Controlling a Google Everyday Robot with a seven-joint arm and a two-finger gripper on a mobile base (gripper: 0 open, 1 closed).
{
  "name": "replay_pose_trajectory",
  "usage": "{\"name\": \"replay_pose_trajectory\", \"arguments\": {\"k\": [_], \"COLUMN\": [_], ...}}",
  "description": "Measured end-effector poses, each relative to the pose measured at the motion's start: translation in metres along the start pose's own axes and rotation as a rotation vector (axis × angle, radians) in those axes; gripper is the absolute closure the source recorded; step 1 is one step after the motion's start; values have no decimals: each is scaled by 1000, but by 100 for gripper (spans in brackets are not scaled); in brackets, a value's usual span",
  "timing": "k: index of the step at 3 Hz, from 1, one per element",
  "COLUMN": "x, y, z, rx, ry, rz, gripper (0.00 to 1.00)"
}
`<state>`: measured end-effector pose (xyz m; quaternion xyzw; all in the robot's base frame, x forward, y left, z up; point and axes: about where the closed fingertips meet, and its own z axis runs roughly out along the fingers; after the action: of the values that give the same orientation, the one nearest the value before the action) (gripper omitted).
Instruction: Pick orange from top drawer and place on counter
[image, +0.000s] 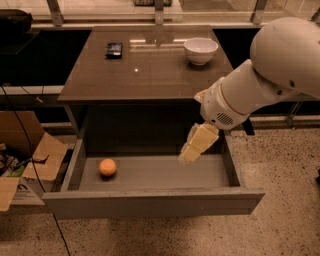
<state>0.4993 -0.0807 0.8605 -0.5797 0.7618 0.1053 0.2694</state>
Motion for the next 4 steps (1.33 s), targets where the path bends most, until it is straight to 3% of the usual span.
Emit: {"name": "replay_pose_trajectory", "arguments": {"k": [1, 2, 4], "x": [-8, -22, -51], "y": [1, 1, 9], "z": [21, 68, 172], "rx": [1, -23, -133], "ry": [-32, -85, -194], "rz": [20, 30, 49], "gripper": [0, 0, 0]}}
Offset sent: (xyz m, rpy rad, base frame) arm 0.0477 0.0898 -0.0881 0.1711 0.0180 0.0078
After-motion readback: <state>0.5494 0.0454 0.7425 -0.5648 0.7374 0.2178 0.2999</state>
